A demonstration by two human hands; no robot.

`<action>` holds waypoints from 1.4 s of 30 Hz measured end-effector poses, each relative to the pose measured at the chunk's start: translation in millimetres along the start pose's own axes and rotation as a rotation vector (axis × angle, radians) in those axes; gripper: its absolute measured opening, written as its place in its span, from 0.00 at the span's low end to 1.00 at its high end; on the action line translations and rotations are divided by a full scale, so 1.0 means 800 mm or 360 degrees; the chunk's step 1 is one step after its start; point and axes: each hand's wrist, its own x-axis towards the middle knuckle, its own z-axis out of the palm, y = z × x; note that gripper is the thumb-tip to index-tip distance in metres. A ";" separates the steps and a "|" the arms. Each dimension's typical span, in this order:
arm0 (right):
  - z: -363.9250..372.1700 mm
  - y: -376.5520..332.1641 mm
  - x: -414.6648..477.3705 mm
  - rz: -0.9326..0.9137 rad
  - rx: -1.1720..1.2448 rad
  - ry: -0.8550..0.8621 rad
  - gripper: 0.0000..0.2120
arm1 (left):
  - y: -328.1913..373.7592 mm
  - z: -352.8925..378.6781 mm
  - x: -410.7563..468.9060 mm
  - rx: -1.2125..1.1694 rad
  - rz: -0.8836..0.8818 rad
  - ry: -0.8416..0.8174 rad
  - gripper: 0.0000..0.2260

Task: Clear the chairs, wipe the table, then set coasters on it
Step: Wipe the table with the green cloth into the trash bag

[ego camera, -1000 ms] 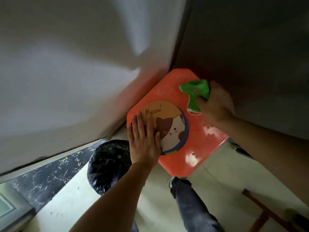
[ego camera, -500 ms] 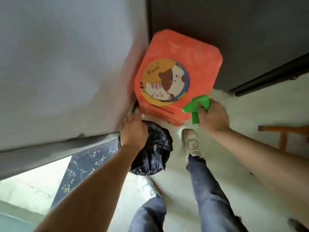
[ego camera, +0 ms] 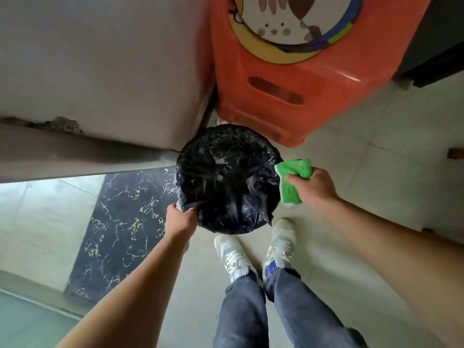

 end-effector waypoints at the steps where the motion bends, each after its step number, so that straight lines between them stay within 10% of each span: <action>1: 0.011 0.004 0.010 0.0018 0.0046 -0.0036 0.15 | -0.006 0.009 0.013 -0.0105 -0.0042 -0.0023 0.09; 7: 0.039 0.002 0.042 0.0093 0.0207 -0.0327 0.10 | -0.020 0.028 0.046 -0.0295 -0.0096 -0.0031 0.13; 25: -0.168 0.124 -0.203 0.0643 0.0833 -0.0068 0.09 | 0.052 -0.017 -0.228 0.0118 0.0274 -0.0478 0.20; 42: -0.325 0.484 -0.388 0.1067 0.1735 0.0376 0.13 | -0.039 0.202 -0.542 0.0694 0.0687 -0.0930 0.22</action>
